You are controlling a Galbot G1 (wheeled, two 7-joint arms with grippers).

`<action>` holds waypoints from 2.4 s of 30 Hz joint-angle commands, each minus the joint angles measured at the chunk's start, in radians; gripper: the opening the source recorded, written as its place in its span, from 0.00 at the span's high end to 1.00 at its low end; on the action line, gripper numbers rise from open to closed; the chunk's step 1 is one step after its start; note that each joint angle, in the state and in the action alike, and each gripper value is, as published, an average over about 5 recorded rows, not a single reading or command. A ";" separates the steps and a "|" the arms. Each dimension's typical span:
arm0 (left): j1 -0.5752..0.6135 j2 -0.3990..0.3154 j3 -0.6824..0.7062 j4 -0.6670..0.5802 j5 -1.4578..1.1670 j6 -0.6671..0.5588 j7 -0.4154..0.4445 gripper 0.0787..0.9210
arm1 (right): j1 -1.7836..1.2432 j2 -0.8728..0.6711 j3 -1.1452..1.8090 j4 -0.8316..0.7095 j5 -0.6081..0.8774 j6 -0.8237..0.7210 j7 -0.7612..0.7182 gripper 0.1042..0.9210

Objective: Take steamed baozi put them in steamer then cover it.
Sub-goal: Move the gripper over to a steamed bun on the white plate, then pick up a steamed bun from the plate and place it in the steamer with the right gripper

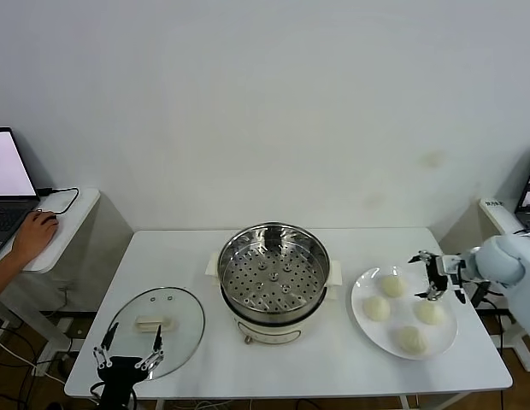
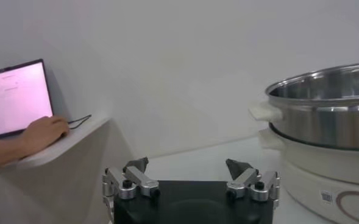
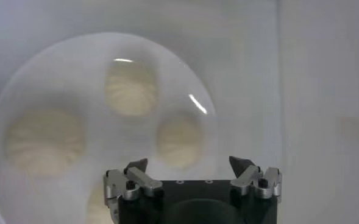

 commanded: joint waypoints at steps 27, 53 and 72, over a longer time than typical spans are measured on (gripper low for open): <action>-0.031 0.002 -0.021 0.024 -0.001 -0.003 -0.005 0.12 | 0.234 0.241 -0.301 -0.334 -0.123 0.005 -0.020 0.13; -0.029 0.013 -0.026 0.010 -0.012 -0.005 -0.012 0.12 | 0.384 -0.006 -0.438 -0.029 0.096 -0.052 -0.041 0.41; -0.031 0.020 -0.026 -0.013 -0.021 -0.007 -0.014 0.12 | 1.064 0.126 -0.974 0.227 0.486 -0.040 0.048 0.41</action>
